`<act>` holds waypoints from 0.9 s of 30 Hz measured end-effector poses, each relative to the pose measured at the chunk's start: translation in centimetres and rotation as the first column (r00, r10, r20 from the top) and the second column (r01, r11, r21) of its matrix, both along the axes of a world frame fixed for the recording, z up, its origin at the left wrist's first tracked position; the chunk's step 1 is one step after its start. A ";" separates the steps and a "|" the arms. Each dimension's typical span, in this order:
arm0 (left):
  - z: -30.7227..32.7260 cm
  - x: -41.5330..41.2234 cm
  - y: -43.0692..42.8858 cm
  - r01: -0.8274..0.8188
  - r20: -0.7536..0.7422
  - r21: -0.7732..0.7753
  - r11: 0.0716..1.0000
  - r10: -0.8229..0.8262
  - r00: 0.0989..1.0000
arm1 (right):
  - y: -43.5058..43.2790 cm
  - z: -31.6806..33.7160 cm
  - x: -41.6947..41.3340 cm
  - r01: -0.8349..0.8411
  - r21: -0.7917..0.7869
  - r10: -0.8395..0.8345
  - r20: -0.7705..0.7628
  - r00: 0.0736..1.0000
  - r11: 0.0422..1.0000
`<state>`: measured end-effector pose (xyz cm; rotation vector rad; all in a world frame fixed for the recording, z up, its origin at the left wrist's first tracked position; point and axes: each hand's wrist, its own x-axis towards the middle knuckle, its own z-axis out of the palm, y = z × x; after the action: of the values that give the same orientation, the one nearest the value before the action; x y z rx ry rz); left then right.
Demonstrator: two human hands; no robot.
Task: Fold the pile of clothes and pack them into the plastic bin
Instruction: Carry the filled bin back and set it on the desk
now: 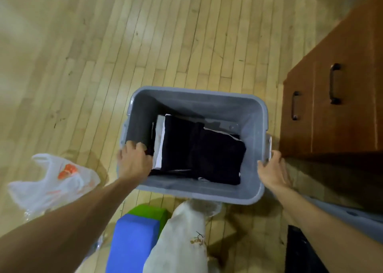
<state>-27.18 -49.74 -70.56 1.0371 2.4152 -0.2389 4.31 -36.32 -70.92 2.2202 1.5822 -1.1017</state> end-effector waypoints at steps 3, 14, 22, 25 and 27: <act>-3.4 -1.5 -4.5 0.122 -0.166 -0.006 0.993 -0.121 0.979 | -1.4 -3.9 0.0 0.011 0.005 -0.011 0.079 0.997 1.000; -11.6 -7.2 -4.2 -0.429 0.175 0.161 0.889 0.402 0.899 | -4.1 -11.2 2.0 0.091 0.205 -0.090 -0.010 0.996 0.975; -10.8 -7.2 -4.5 -0.350 0.076 0.226 0.909 0.341 0.937 | -2.6 -8.5 1.4 0.046 0.278 -0.058 0.033 0.998 0.959; -6.7 -6.7 -4.1 -0.288 0.055 0.166 0.943 0.282 0.958 | -0.6 -4.3 1.6 0.036 0.249 -0.061 0.095 0.994 0.968; -3.1 -6.7 -4.2 -0.264 0.065 0.159 0.951 0.257 0.964 | -0.3 -0.7 1.7 0.018 0.242 -0.046 0.111 0.993 0.970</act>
<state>-33.86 -53.96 -73.63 0.7687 2.5327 0.0781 6.02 -36.67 -71.66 2.4203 1.7160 -0.8079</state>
